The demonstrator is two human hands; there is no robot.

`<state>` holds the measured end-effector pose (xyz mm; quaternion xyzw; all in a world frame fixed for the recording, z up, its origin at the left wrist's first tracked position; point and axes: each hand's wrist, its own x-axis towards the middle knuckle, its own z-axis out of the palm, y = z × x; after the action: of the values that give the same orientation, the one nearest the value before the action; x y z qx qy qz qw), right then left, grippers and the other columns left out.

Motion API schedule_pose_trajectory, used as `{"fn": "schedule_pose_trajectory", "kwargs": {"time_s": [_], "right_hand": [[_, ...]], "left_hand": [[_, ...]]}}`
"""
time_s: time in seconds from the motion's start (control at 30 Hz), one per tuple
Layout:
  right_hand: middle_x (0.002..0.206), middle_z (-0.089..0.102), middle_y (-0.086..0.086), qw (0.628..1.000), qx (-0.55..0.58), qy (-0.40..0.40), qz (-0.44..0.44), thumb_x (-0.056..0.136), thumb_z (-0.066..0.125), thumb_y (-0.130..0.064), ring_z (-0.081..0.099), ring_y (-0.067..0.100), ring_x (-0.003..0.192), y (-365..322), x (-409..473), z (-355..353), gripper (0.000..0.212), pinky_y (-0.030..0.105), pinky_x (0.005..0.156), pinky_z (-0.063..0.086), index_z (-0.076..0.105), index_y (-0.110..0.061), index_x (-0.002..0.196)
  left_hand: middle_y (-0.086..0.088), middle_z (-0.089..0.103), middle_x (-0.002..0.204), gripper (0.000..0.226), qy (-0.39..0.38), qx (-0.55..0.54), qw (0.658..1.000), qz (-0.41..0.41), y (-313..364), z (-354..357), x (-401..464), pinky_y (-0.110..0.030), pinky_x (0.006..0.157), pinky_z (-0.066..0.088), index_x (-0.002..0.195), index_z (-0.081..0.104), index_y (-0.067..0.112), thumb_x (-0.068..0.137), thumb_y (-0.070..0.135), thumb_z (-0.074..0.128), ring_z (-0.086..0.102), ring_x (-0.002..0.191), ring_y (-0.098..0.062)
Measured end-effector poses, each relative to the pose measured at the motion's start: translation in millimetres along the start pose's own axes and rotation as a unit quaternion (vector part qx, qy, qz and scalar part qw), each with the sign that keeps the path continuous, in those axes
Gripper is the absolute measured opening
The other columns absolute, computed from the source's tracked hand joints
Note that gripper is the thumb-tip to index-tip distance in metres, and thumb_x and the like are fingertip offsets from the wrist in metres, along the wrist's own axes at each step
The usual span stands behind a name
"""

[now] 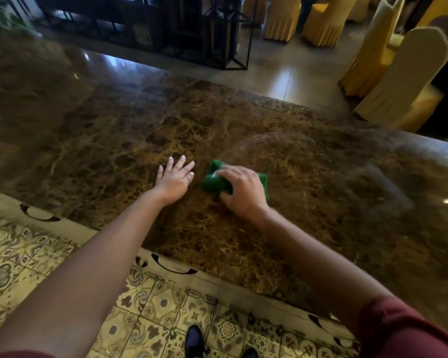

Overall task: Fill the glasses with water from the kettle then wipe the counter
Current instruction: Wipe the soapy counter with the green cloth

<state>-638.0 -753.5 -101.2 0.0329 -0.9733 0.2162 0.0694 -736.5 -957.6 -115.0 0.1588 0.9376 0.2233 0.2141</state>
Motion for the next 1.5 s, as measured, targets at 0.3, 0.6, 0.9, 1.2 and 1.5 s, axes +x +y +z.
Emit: {"fn": "schedule_pose_trajectory", "kwargs": {"time_s": [0.3,0.6,0.9,1.2,1.5], "right_hand": [[0.141,0.065,-0.009,0.969,0.113,-0.148,-0.162,0.088,0.072,-0.026,0.052,0.012,0.137,-69.5,-128.4,-2.0,0.044,0.037,0.121,0.03,0.068,-0.03,0.131],[0.108,0.073,-0.006,0.926,0.346,0.039,0.147,0.1,0.065,-0.017,0.074,0.005,0.096,-47.8,-110.8,-58.9,0.031,0.028,0.079,0.062,0.061,-0.018,0.131],[0.094,0.079,0.006,0.684,0.618,-0.036,0.386,0.107,0.048,-0.048,0.074,0.019,0.091,-70.4,-33.4,-49.8,0.04,0.035,0.082,0.061,0.073,-0.017,0.102],[0.17,0.026,0.008,0.958,-0.029,-0.034,0.285,0.102,0.044,-0.053,0.016,0.026,0.159,25.8,-89.1,-52.0,0.066,0.047,0.128,0.017,0.037,-0.019,0.159],[0.174,0.007,0.006,0.935,-0.147,-0.021,0.322,0.101,0.016,-0.071,-0.004,0.022,0.161,158.6,-199.8,-78.5,0.081,0.049,0.13,0.002,0.019,-0.022,0.165]], "left_hand": [[0.005,-0.004,0.172,0.064,0.019,0.054,0.998,-0.009,5.9,7.6,-4.8,-0.047,0.123,-0.014,0.162,0.016,0.032,0.105,0.061,0.014,-0.016,0.157,-0.021],[-0.003,0.058,0.146,0.04,0.115,-0.224,0.966,0.063,26.5,-5.1,-50.9,-0.031,0.109,0.041,0.139,0.06,0.018,0.105,0.037,0.051,0.051,0.136,-0.018],[-0.004,0.037,0.158,0.067,0.167,-0.19,0.942,0.221,47.9,31.0,-102.3,-0.035,0.113,0.039,0.153,0.037,0.024,0.095,0.027,0.07,0.039,0.144,-0.018],[-0.014,0.009,0.171,0.072,0.19,0.126,0.973,0.021,18.3,47.9,-60.9,-0.051,0.125,0.006,0.161,0.02,0.008,0.102,0.046,0.039,0.0,0.157,-0.033],[-0.008,-0.005,0.172,0.076,0.132,0.22,0.966,-0.03,72.1,34.2,31.6,-0.049,0.127,-0.005,0.162,0.002,0.007,0.104,0.053,0.017,-0.016,0.157,-0.026]]}}
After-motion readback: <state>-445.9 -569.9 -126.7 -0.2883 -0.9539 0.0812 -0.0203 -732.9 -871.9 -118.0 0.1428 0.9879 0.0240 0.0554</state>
